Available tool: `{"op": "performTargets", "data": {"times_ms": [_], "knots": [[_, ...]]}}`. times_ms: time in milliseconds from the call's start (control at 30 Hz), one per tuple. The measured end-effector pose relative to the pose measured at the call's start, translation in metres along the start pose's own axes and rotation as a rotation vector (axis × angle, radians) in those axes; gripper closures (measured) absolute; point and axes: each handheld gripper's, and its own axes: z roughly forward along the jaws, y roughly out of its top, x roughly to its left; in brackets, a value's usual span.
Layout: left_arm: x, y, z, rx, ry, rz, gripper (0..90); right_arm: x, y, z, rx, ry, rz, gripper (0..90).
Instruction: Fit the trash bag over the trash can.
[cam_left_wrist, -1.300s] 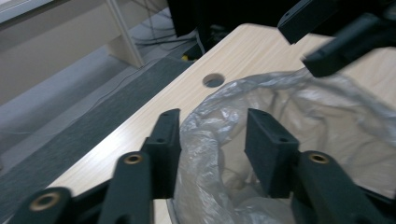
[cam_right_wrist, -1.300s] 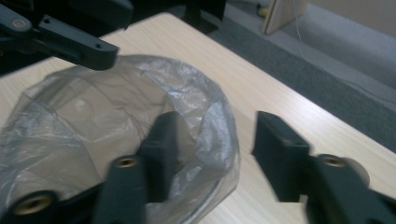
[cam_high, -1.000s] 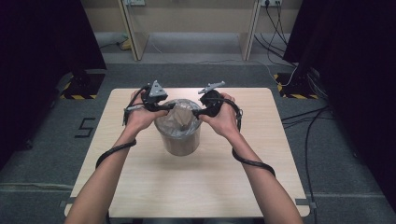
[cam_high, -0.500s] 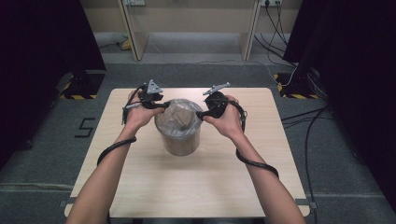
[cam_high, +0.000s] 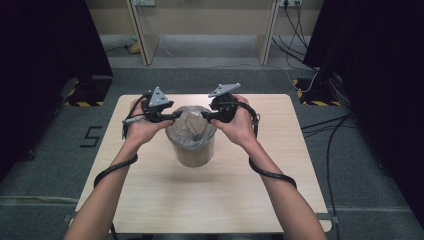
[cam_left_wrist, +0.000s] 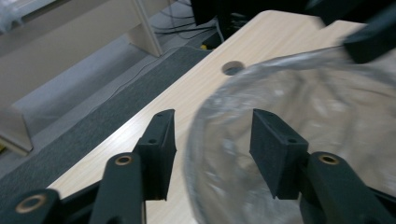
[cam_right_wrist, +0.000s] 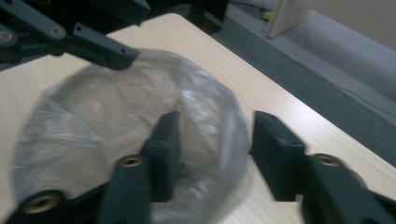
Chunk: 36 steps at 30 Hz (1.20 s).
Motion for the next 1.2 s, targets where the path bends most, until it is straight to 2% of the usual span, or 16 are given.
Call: {"op": "performTargets", "data": {"times_ms": [133, 200, 333, 467, 600, 700, 967, 1200], "knots": [[-0.017, 0.001, -0.004, 0.027, -0.092, 0.047, 60.2, 0.008, 0.008, 0.011, 0.044, 0.071, -0.025, 71.3], [-0.023, 0.000, 0.000, 0.052, -0.137, 0.055, 62.6, 0.009, 0.011, 0.020, 0.074, 0.086, -0.036, 71.8], [-0.028, -0.002, 0.010, 0.114, -0.190, 0.052, 66.3, 0.009, 0.015, 0.036, 0.144, 0.105, -0.040, 70.5], [-0.028, -0.005, 0.019, 0.177, -0.208, 0.042, 68.2, 0.005, 0.014, 0.047, 0.199, 0.094, -0.040, 68.7], [-0.030, -0.007, 0.024, 0.228, -0.223, 0.044, 69.2, 0.001, 0.012, 0.055, 0.217, 0.075, -0.011, 66.2], [-0.033, -0.006, 0.026, 0.254, -0.249, 0.052, 70.1, -0.003, 0.011, 0.059, 0.219, 0.062, -0.009, 64.3], [-0.038, -0.003, 0.020, 0.300, -0.329, 0.093, 73.2, -0.008, 0.009, 0.062, 0.226, 0.047, 0.011, 63.3], [-0.036, -0.001, 0.016, 0.300, -0.349, 0.083, 74.4, -0.008, 0.009, 0.064, 0.228, 0.044, 0.015, 62.3]]}}
